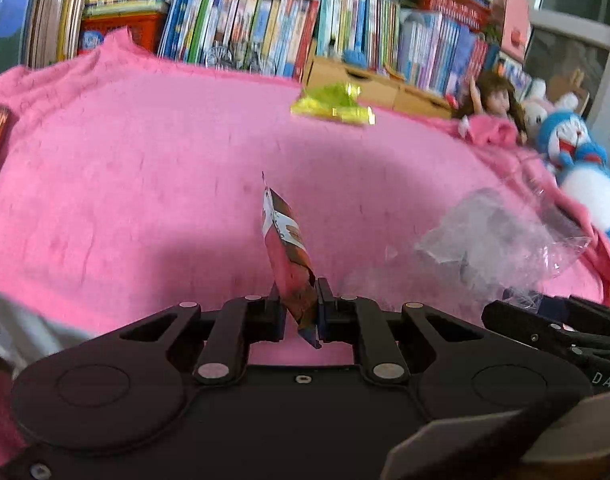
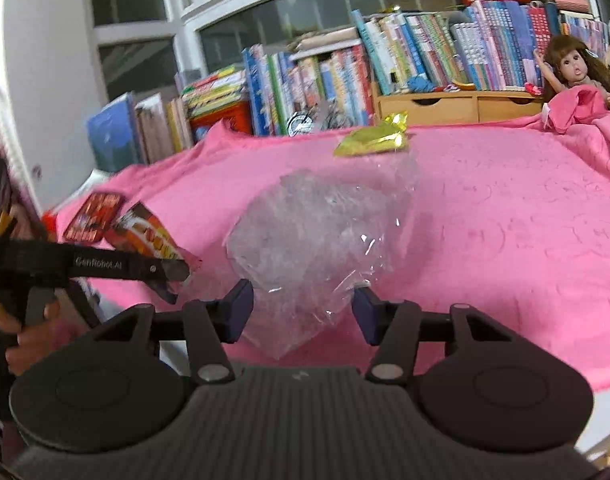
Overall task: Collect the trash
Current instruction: 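Carry the snack wrapper and plastic bag in both grippers over the bin, then open both grippers to drop the snack wrapper and plastic bag into the bin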
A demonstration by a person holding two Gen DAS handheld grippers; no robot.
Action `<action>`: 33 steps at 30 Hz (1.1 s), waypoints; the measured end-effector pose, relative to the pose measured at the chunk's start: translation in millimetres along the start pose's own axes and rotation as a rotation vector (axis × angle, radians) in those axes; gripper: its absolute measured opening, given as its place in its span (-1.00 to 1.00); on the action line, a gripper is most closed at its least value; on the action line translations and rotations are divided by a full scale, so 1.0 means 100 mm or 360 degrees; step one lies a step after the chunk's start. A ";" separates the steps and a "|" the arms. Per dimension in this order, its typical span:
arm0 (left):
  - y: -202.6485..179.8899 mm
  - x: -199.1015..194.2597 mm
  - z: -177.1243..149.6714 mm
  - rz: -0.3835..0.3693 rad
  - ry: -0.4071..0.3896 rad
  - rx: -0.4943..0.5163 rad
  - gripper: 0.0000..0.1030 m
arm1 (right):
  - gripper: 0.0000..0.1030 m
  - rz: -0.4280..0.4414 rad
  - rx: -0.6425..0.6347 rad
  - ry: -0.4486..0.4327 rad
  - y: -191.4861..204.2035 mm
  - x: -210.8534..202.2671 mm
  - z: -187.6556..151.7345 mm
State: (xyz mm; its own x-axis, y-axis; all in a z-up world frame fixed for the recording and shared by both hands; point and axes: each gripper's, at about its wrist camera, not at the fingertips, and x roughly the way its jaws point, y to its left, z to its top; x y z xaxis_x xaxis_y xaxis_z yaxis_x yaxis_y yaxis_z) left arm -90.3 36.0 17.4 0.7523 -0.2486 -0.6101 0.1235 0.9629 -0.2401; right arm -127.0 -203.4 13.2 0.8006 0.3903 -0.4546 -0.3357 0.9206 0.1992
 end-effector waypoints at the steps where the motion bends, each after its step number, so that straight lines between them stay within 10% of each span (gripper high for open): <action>1: 0.00 -0.02 -0.06 -0.0003 0.0032 0.0015 -0.74 | 0.11 0.0007 -0.0008 0.0021 0.02 -0.02 -0.04; 17: 0.12 0.29 -0.82 0.0081 0.0469 0.0054 -0.74 | 0.09 0.0038 -0.0196 0.0409 0.33 0.15 -0.63; 33: 0.12 0.49 -1.07 0.0123 0.0650 0.0137 -0.70 | 0.13 0.0063 -0.0278 0.0580 0.43 0.36 -0.79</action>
State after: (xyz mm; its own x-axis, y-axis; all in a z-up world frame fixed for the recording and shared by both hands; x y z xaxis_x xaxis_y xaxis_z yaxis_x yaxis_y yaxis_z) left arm -121.4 24.2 -96.0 0.4454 -0.1799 -0.8771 0.1432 0.9813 -0.1286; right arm -152.2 -149.4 -63.1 0.5678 0.3735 -0.7336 -0.4669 0.8800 0.0867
